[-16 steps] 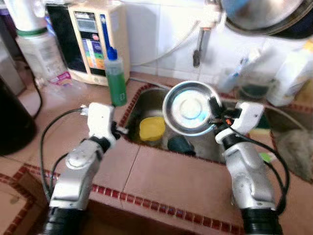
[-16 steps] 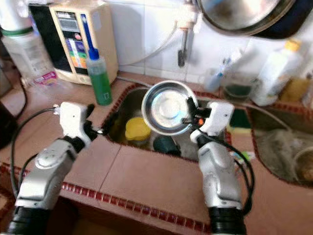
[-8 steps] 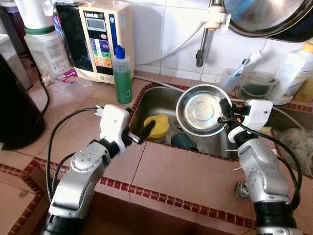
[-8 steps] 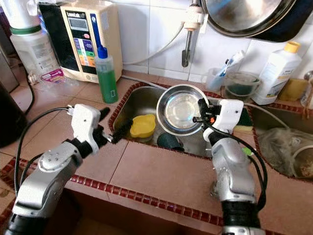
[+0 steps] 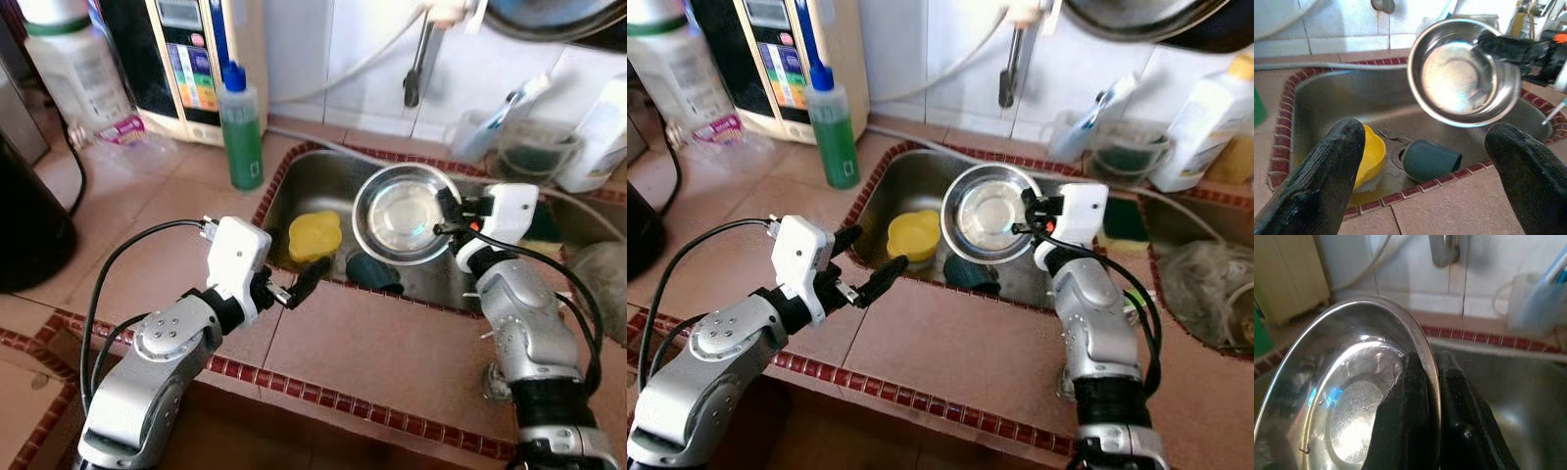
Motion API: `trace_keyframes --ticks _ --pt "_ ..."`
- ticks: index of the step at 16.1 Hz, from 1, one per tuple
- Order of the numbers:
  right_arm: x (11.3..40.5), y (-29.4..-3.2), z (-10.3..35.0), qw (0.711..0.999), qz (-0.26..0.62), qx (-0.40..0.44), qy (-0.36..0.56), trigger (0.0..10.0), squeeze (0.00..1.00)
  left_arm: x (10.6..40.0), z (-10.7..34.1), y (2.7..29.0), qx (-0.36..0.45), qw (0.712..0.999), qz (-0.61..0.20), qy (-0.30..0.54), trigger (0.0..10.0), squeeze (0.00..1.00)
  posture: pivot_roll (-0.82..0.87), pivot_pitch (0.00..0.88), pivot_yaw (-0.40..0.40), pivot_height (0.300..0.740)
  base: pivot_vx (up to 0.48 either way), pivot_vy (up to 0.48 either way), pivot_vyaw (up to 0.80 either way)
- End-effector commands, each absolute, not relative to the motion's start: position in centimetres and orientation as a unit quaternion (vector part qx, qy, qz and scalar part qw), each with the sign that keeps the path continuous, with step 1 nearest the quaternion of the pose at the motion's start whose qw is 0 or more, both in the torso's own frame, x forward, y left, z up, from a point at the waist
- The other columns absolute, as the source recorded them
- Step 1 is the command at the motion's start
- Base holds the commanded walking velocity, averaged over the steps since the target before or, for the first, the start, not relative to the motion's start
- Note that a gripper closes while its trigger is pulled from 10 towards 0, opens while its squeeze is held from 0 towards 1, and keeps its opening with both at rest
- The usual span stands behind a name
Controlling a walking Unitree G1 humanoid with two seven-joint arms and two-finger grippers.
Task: Kitchen organization
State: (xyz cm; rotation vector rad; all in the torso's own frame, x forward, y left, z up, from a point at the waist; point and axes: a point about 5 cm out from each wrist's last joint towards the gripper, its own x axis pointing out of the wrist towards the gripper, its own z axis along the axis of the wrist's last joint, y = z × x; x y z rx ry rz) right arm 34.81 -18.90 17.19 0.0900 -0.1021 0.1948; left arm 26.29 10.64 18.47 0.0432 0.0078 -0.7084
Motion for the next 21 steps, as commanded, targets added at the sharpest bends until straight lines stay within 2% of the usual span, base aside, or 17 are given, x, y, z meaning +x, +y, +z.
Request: trace_keyframes --ticks 1,13,20,21 --pt "35.2 -18.8 17.6 0.992 0.110 0.034 -0.053 10.0 0.00 25.8 18.6 10.5 0.020 0.935 -0.354 0.009 10.0 0.00 -0.08 0.212 -0.006 0.740 0.000 0.000 0.00" --pt "39.5 -17.0 18.8 0.986 0.151 0.065 -0.009 10.0 0.00 24.9 19.7 9.9 -0.001 0.932 -0.361 0.024 10.0 0.00 -0.04 0.245 -0.001 0.740 0.000 0.000 0.00" --pt "39.5 -16.2 17.6 0.983 0.166 0.073 0.014 10.0 0.00 24.7 20.4 9.6 -0.007 0.930 -0.366 0.016 10.0 0.00 -0.03 0.254 -0.015 0.740 0.000 0.000 0.00" --pt "39.6 -16.3 17.5 0.984 0.163 0.075 0.017 10.0 0.15 24.7 20.4 9.7 -0.008 0.931 -0.364 0.016 10.0 0.00 -0.03 0.254 -0.016 0.740 0.000 0.000 0.00"
